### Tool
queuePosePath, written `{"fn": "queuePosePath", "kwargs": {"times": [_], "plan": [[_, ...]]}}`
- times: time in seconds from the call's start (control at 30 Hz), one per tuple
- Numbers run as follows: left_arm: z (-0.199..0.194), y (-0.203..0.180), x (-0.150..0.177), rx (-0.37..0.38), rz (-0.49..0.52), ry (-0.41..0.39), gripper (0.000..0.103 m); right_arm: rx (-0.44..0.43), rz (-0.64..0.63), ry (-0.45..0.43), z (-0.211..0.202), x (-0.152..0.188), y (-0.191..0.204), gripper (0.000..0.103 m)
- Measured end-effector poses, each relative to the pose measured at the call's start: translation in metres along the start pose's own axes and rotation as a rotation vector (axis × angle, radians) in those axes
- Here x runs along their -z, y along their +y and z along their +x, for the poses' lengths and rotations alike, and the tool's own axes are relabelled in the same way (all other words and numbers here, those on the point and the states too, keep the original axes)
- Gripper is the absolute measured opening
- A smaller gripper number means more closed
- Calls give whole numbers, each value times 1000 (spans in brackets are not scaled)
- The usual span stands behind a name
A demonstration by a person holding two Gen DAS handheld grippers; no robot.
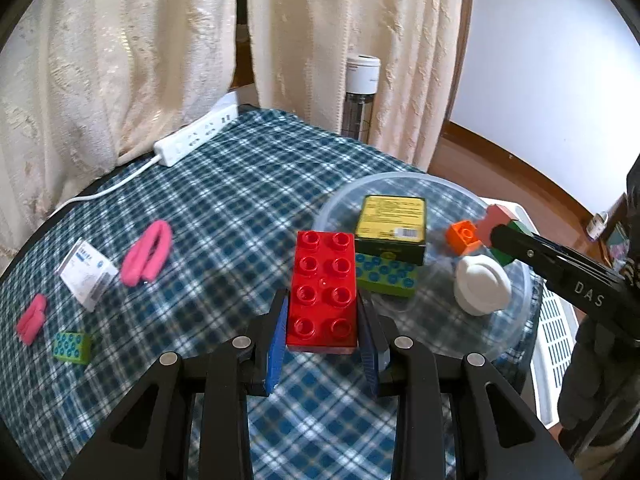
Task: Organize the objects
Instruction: 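Carry red brick with left gripper over bowl while right gripper carries pink-green block, then lower and release red brick in bowl with left gripper while right releases pink-green block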
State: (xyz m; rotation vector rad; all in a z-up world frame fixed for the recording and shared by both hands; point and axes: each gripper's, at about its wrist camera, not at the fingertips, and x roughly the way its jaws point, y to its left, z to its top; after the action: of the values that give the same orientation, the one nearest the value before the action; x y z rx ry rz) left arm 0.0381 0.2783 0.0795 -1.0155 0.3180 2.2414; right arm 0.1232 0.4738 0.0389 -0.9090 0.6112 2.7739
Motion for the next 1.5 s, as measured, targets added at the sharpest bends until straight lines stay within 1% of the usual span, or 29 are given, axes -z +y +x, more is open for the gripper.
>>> {"fn": "queuePosePath", "kwargs": {"times": [0.3,0.8,1.5], "plan": [[14,-18,-7,16,-3,23,33,0,23,0,1,0,-15,33],[42,-30,-12,28,-30,73,33,-3,44,2,4,-2,-32,33],[64,-32,-8,39,-50,118,33,-17,37,15,12,-3,-27,34]]}}
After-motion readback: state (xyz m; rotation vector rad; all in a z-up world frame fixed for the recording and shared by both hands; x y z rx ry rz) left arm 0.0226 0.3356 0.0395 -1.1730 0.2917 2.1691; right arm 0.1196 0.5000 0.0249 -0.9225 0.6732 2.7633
